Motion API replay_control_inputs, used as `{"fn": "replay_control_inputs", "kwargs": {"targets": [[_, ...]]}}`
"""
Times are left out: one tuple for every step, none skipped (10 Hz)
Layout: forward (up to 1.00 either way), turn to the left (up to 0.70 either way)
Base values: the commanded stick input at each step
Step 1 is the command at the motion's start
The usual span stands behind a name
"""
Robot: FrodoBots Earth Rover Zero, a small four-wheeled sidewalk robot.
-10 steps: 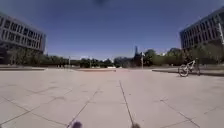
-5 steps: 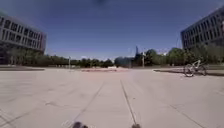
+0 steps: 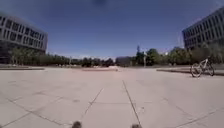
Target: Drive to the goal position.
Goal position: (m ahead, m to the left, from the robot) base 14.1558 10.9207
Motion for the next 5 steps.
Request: {"fn": "replay_control_inputs", "kwargs": {"targets": [[0.85, 0.01], [0.85, 0.01], [0.85, 0.01], [0.85, 0.01], [0.85, 0.01]]}}
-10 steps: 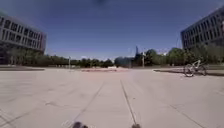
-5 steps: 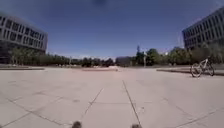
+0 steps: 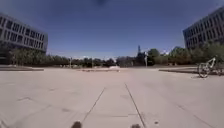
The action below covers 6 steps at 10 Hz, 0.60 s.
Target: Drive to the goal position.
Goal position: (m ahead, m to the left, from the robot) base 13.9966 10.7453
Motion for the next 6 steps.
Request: {"fn": "replay_control_inputs", "kwargs": {"targets": [[0.85, 0.01], [0.85, 0.01], [0.85, 0.01], [0.85, 0.01], [0.85, 0.01], [0.85, 0.01]]}}
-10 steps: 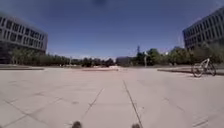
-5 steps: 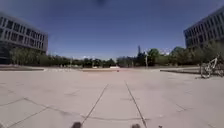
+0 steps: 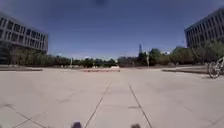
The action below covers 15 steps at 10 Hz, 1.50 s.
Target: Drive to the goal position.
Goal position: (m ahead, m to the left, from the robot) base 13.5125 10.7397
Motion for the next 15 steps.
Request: {"fn": "replay_control_inputs", "kwargs": {"targets": [[0.85, 0.01], [0.85, 0.01], [0.85, 0.01], [0.85, 0.01], [0.85, 0.01], [0.85, 0.01], [0.85, 0.01], [0.85, -0.13], [0.85, -0.25], [0.85, -0.10], [0.85, -0.01], [0.85, 0.01], [0.85, 0.01], [0.85, 0.01], [0.85, 0.01]]}}
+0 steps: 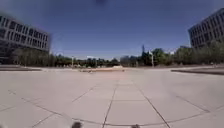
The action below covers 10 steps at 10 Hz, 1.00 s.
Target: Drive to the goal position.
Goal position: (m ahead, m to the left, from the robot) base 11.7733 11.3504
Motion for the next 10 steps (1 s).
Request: {"fn": "replay_control_inputs", "kwargs": {"targets": [[0.85, 0.01], [0.85, 0.01], [0.85, 0.01], [0.85, 0.01], [0.85, 0.01], [0.85, 0.01], [0.85, 0.01], [0.85, 0.01], [0.85, 0.01], [0.85, 0.01]]}}
